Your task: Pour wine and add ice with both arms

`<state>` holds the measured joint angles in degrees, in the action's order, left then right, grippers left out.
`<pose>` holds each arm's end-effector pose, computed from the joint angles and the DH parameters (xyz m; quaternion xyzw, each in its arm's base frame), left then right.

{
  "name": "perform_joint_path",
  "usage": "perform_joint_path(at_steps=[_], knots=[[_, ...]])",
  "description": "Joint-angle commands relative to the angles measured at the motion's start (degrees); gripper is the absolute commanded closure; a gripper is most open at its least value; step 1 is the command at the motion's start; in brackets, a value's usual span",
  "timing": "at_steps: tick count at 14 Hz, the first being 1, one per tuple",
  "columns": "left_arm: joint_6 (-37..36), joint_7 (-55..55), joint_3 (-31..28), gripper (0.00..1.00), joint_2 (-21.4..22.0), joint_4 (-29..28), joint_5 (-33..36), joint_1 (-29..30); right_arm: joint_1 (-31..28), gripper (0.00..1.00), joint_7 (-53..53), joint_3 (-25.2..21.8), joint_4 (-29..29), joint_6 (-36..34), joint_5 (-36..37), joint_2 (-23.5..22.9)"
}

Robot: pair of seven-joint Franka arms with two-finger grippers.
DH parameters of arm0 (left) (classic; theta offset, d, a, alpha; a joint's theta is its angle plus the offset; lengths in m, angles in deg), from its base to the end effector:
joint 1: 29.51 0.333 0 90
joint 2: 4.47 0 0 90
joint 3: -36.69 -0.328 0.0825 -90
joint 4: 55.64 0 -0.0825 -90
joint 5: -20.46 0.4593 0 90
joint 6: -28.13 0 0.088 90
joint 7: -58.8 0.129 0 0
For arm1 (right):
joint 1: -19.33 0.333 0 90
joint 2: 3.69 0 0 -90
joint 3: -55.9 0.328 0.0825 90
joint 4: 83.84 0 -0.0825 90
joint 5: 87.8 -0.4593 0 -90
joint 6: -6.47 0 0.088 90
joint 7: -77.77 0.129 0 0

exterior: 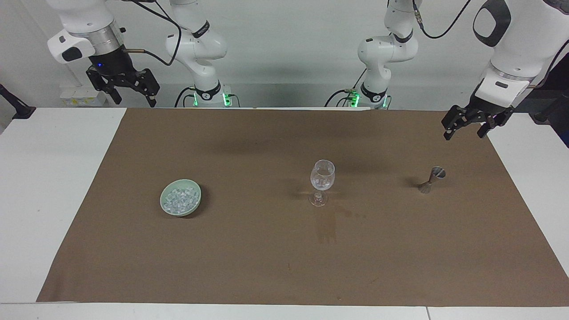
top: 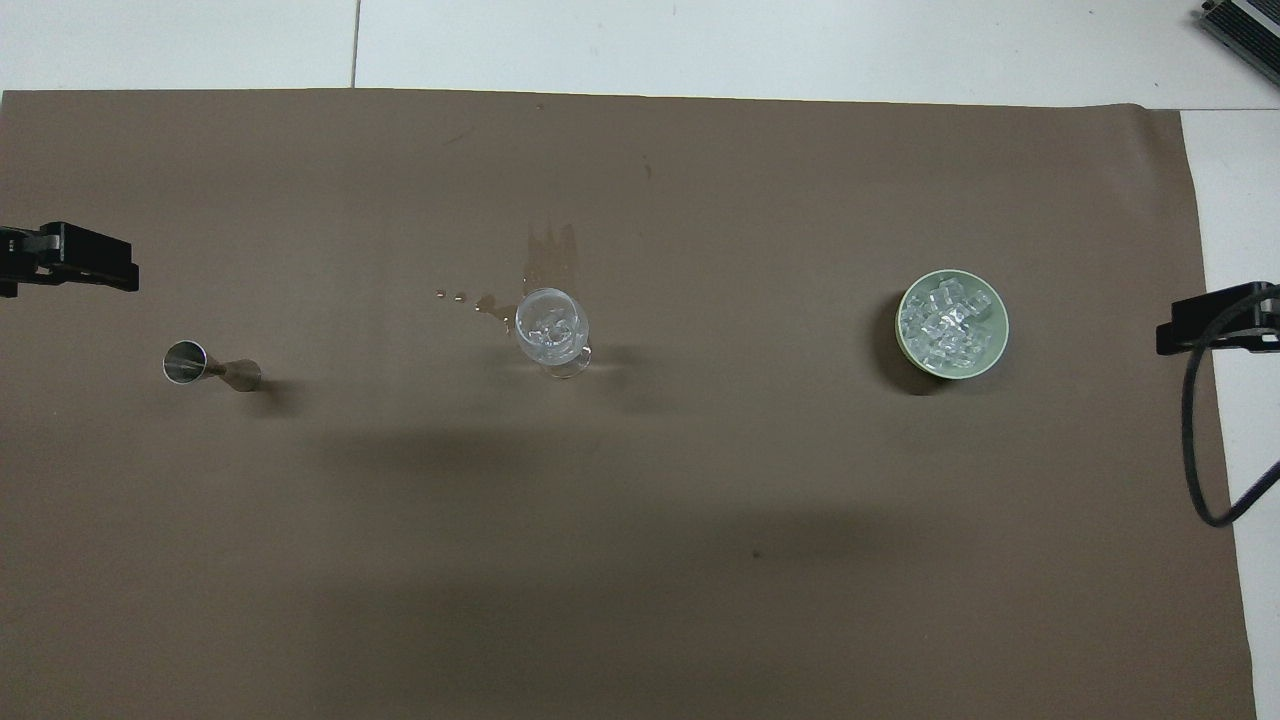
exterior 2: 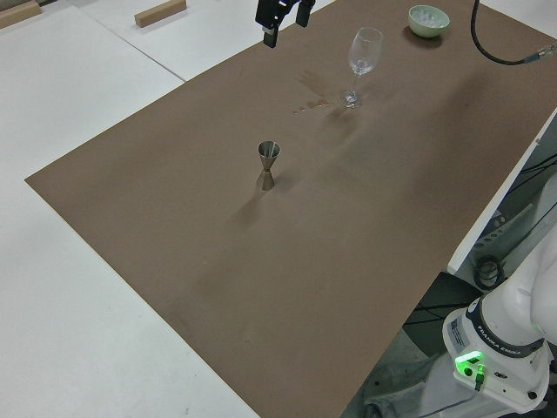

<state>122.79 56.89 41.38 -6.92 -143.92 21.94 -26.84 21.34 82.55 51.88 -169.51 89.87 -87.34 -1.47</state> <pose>0.6531 -0.0189 0.6113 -0.9993 0.0015 -0.0347 0.0100 0.6041 -0.0232 0.6692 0.9982 -0.0597 -0.0004 0.0026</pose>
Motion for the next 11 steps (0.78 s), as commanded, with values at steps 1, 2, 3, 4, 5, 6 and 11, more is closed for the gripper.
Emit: perform_joint_path(at_steps=[1,2,3,4,5,6,11], knots=[[0.00,-0.19,-0.04,0.00,-0.46,0.82,-0.34,-0.03,0.27,0.00,-1.08,-0.90,-1.96,0.10,-1.33,1.56],[-0.08,-0.19,-0.04,0.00,-0.46,0.82,-0.34,-0.03,0.27,0.00,-1.08,-0.99,-1.96,-0.17,-1.42,1.56],[0.09,-0.19,-0.04,0.00,-0.46,0.82,-0.34,-0.12,0.35,0.00,-1.08,-0.99,-1.96,-0.17,-1.42,1.56],[0.09,-0.19,-0.04,0.00,-0.46,0.91,-0.16,-0.21,0.96,0.00,-1.00,-1.25,-1.96,-0.17,-1.42,1.56],[0.18,-0.19,-0.04,0.00,-0.46,0.91,-0.16,-0.12,1.41,0.00,-1.00,-1.95,-1.96,-0.08,-1.42,1.56],[0.09,-0.19,-0.04,0.00,-0.46,0.83,-0.16,-0.03,1.41,0.00,-1.00,-2.13,-1.87,0.09,-1.42,1.56],[-0.08,-0.11,-0.04,0.00,-0.46,0.74,-0.16,0.32,1.23,0.00,-1.26,-2.13,-1.52,0.27,-1.51,1.39]])
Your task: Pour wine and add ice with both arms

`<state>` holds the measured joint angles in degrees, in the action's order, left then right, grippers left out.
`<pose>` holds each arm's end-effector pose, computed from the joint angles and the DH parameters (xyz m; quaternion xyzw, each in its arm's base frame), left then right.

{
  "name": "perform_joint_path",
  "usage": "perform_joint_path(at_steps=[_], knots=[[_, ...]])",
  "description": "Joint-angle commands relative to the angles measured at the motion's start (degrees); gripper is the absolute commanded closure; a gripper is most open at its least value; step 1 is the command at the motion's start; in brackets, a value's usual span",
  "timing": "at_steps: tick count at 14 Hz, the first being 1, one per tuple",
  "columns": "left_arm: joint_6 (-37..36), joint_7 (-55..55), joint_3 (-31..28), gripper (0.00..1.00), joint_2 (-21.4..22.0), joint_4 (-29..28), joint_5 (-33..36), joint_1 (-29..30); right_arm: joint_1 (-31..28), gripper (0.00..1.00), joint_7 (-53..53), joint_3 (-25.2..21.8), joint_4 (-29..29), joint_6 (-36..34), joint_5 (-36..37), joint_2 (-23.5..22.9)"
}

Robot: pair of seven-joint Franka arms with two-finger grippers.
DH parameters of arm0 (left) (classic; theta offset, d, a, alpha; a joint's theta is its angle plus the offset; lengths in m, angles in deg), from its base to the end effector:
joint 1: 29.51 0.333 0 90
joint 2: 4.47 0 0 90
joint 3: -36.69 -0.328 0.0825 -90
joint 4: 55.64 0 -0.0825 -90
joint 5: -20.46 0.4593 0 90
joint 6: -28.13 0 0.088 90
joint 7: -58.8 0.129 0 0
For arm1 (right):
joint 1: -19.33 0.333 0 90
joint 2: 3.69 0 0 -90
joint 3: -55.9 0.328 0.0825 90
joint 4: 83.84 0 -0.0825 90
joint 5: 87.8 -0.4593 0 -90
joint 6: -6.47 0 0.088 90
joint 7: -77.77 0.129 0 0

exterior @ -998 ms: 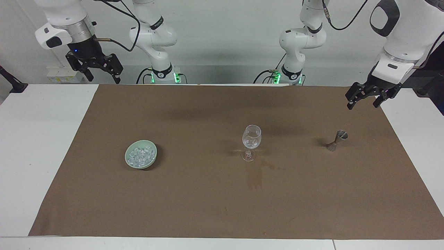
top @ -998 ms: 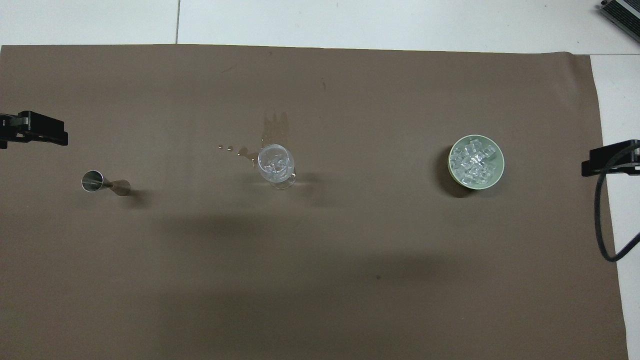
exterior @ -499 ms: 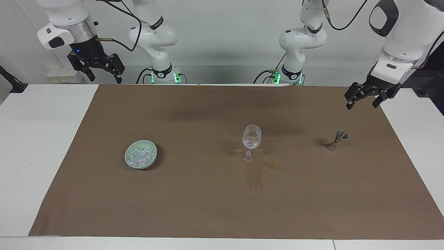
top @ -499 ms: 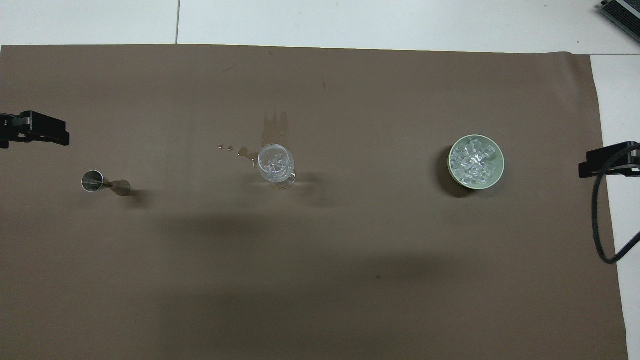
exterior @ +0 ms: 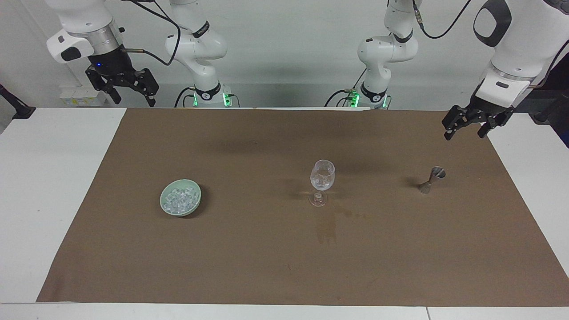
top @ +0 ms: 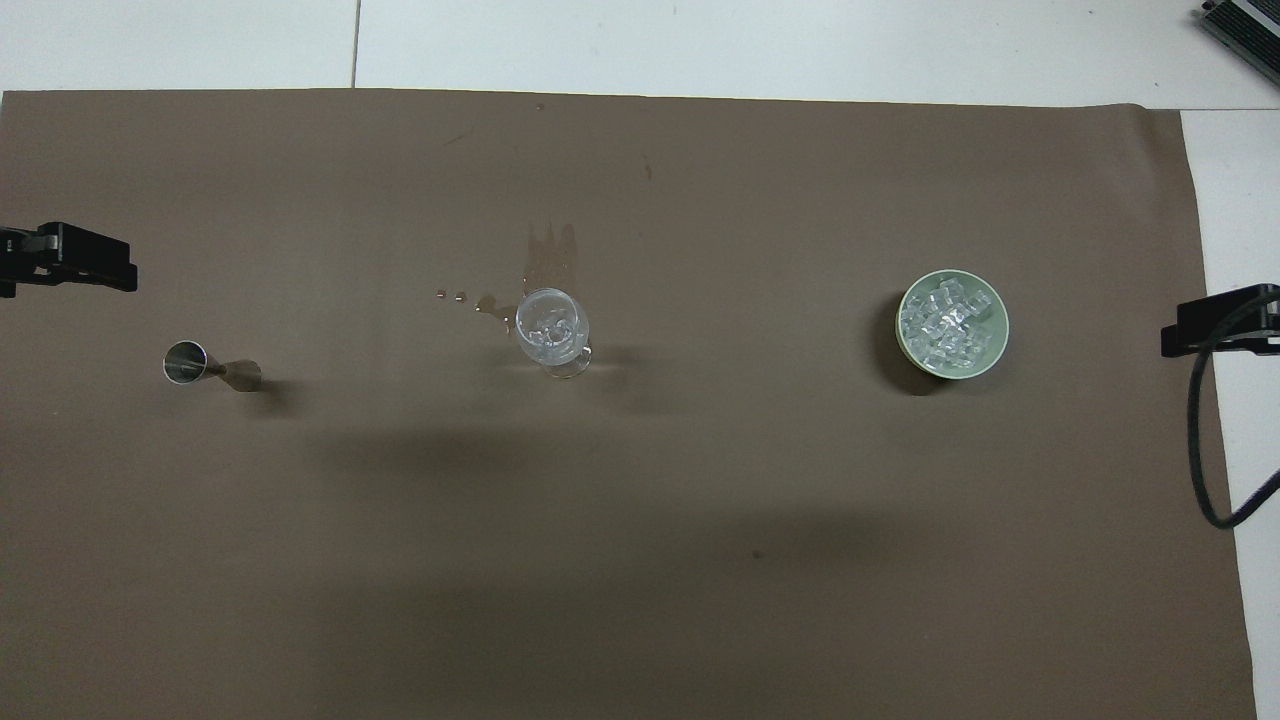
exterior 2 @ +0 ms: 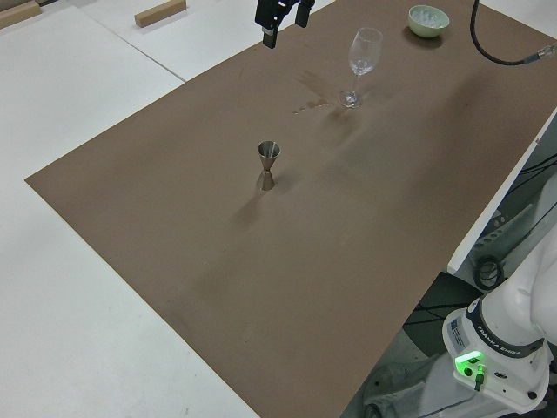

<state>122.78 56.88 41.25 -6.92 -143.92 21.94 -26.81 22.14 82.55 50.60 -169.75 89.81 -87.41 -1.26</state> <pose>0.6531 -0.0171 0.6112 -0.9993 0.0000 -0.0346 0.0101 0.6026 -0.0284 0.6690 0.9980 -0.0637 -0.0013 0.0014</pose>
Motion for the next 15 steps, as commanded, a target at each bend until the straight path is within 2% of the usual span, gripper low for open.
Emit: perform_joint_path(at_steps=[1,5,7,15], knots=[[-0.16,-0.11,0.09,0.00,-0.45,0.65,-0.16,0.46,0.53,0.00,-1.52,-0.86,-1.54,0.08,-1.36,1.35],[-0.16,-0.19,0.09,0.00,-0.45,0.65,-0.16,0.37,0.27,0.00,-1.08,-0.94,-1.81,1.04,-0.92,1.35],[-0.07,-0.19,0.09,0.00,-0.45,0.74,-0.16,0.37,-1.75,0.00,-1.43,-0.16,-1.72,1.13,-0.83,1.35],[-0.07,-0.28,0.09,0.00,-0.45,0.74,-0.25,0.11,-1.93,0.00,-1.44,-0.15,-2.16,0.86,-1.44,1.61]])
